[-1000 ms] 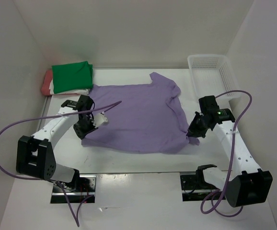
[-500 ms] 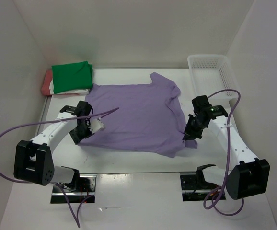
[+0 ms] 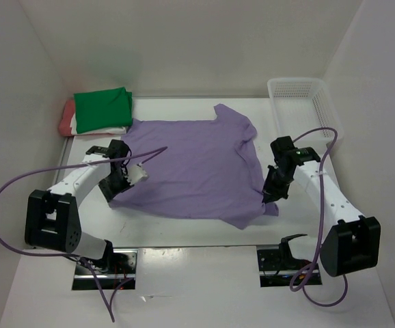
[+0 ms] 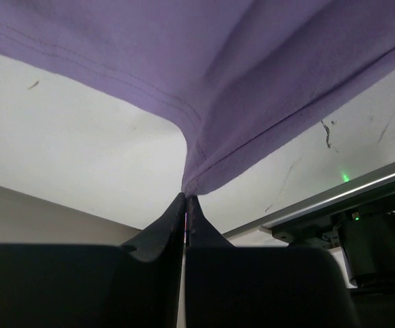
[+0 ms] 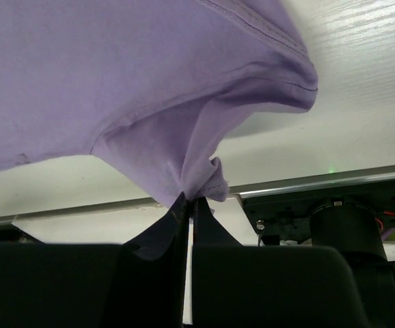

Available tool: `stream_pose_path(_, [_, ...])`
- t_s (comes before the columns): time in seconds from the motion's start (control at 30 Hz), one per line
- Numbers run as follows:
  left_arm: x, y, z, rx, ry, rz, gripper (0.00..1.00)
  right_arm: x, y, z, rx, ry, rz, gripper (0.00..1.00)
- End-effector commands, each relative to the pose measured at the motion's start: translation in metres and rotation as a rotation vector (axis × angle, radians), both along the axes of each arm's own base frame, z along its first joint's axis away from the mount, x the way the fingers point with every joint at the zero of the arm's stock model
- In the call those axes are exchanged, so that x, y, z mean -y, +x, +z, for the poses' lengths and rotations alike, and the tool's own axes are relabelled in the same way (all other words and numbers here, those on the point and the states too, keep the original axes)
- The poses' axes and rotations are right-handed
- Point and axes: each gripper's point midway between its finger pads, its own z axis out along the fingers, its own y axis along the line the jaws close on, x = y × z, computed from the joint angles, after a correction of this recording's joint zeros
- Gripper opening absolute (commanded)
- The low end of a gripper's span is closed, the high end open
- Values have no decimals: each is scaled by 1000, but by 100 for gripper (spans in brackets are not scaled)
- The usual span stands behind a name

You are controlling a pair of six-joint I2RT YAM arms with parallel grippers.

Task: Fold and stack the t-shirts
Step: Flatten out the tshirt

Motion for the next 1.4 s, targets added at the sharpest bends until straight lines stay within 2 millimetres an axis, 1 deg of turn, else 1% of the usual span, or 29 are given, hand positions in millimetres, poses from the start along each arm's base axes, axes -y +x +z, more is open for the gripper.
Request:
stream_pose_path(0.0, [7,7,-1,-2,-42,24,0,-9,4,4,33,17,57,0])
stream_pose_path(0.03, [6,4,-3,-11,-40,25,0,-11,-2,4,12,22,68,0])
stream_pose_path(0.07, [3,-3,-8,-33,-22,25,0,-10,-4,5,-3,19,68,2])
stream_pose_path(0.1, [-2,-5,-7,-29,-1,25,0,-12,-5,7,-10,8,87,2])
stream_pose_path(0.2, [-11,-8,-2,-4,48,26,0,-12,-23,16,-76,-4,93,10])
stream_pose_path(0.23, [-13,-14,-2,-15,59,26,0,-12,-31,18,-68,10,107,13])
stream_pose_path(0.27, [-16,-20,-4,-33,73,26,0,-17,-35,21,-58,46,112,15])
stream_pose_path(0.3, [-16,-19,-2,-24,72,26,0,-34,-46,26,-74,130,106,17])
stream_pose_path(0.37, [-17,-22,-1,-31,82,35,0,-50,-75,17,-168,219,105,22])
stream_pose_path(0.43, [-17,-22,-1,-30,82,45,0,-61,-99,13,-212,222,126,27])
stream_pose_path(0.47, [-17,-22,-1,-30,82,45,0,-63,-105,12,-215,222,127,36])
stream_pose_path(0.57, [-19,-22,-1,-27,92,54,1,-74,-116,26,-193,287,103,45])
stream_pose_path(0.63, [-19,-22,-1,-27,92,54,1,-80,-122,30,-202,307,78,45])
stream_pose_path(0.67, [-21,-22,0,-25,104,54,2,-83,-120,35,-195,315,74,45])
stream_pose_path(0.73, [-21,-25,-2,-34,106,54,2,-87,-108,49,-140,314,58,44])
stream_pose_path(0.77, [-21,-24,-3,-41,117,44,2,-89,-79,64,-39,275,47,41])
stream_pose_path(0.8, [-21,-21,-3,-26,114,45,2,-88,-63,69,10,232,55,37])
stream_pose_path(0.83, [-21,-25,-7,-47,118,44,2,-90,-36,84,93,209,53,29])
stream_pose_path(0.87, [-22,-23,-9,-47,127,44,2,-81,-13,77,142,115,82,29])
stream_pose_path(0.9, [-22,-23,-11,-56,129,43,2,-82,6,54,91,23,111,29])
stream_pose_path(0.93, [-20,-23,-12,-62,130,47,2,-79,27,48,111,-48,124,33])
stream_pose_path(0.97, [-20,-24,-14,-75,133,46,2,-59,48,36,138,-212,129,38])
stream_pose_path(1.0, [-20,-25,-14,-74,133,57,2,-49,57,12,73,-345,141,43])
stream_pose_path(1.03, [-22,-24,-14,-72,142,56,2,-39,68,7,78,-434,137,56])
stream_pose_path(1.07, [-22,-26,-13,-81,144,56,3,-25,77,3,94,-557,167,60])
stream_pose_path(1.1, [-22,-26,-13,-81,144,56,3,-21,85,-9,72,-616,188,65])
stream_pose_path(1.13, [-22,-27,-13,-79,144,65,3,-20,92,-12,81,-643,198,68])
stream_pose_path(1.23, [-21,-27,-13,-77,144,75,3,-19,105,-26,67,-681,222,70])
stream_pose_path(1.37, [-22,-30,-16,-95,147,74,3,-20,108,-42,45,-695,242,70])
